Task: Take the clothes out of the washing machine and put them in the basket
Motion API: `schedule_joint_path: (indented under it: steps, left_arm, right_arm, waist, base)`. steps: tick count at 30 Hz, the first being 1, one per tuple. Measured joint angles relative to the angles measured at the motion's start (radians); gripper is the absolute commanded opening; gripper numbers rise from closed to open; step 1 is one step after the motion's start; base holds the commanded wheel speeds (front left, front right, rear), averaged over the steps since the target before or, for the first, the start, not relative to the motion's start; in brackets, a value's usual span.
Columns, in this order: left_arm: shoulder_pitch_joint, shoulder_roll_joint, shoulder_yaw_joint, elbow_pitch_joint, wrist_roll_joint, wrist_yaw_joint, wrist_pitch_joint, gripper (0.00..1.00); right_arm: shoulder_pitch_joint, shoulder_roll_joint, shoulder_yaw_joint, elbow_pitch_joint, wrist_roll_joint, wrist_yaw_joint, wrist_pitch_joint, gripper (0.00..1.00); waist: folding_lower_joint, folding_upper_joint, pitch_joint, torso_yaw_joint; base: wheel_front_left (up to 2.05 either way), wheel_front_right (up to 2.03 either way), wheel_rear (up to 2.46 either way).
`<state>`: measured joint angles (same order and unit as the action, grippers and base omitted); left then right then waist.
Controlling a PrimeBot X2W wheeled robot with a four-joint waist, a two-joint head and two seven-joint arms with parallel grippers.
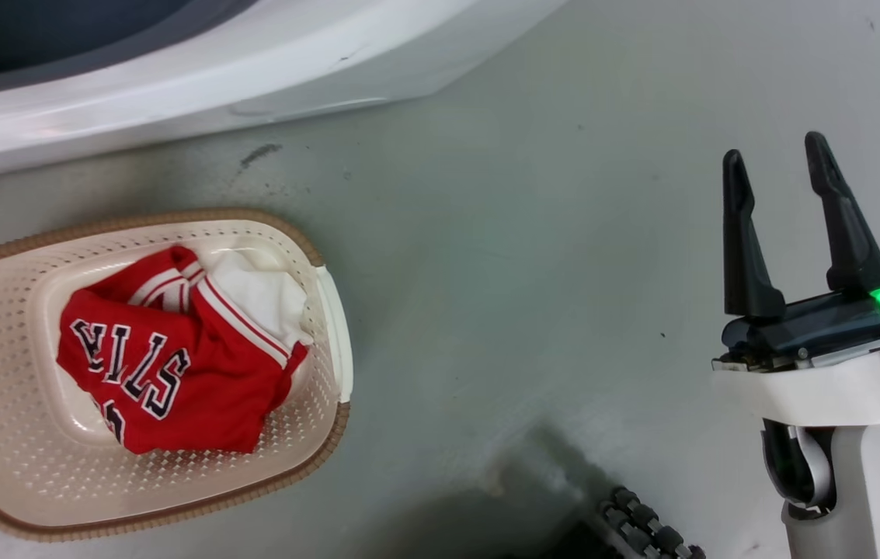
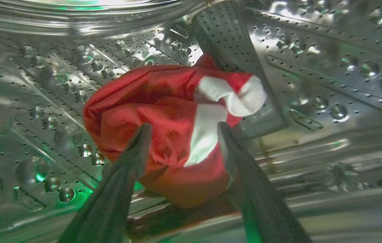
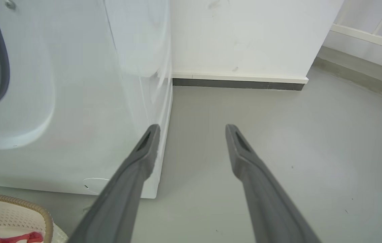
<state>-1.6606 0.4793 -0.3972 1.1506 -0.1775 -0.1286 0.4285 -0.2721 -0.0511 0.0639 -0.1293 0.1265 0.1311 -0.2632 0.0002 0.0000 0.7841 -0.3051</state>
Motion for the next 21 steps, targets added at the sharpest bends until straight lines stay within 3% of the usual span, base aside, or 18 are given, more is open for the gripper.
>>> schedule_joint_path:
  steps: [9, 21]
  left_arm:
    - [-0.072, 0.027, -0.098, 0.001, -0.038, -0.001, 0.163, 1.00]
    - [-0.072, 0.052, -0.119, -0.011, -0.055, 0.010, 0.139, 1.00]
  right_arm:
    - [-0.012, 0.000, -0.009, -0.021, 0.022, 0.000, 0.000, 1.00]
    - [-0.015, 0.000, -0.004, -0.025, 0.033, 0.000, 0.000, 1.00]
  waist:
    - [0.0000, 0.0000, 0.071, -0.024]
    - [-0.0002, 0.0000, 0.109, -0.038]
  base:
    - [0.00, 0.00, 0.00]
    - [0.00, 0.00, 0.00]
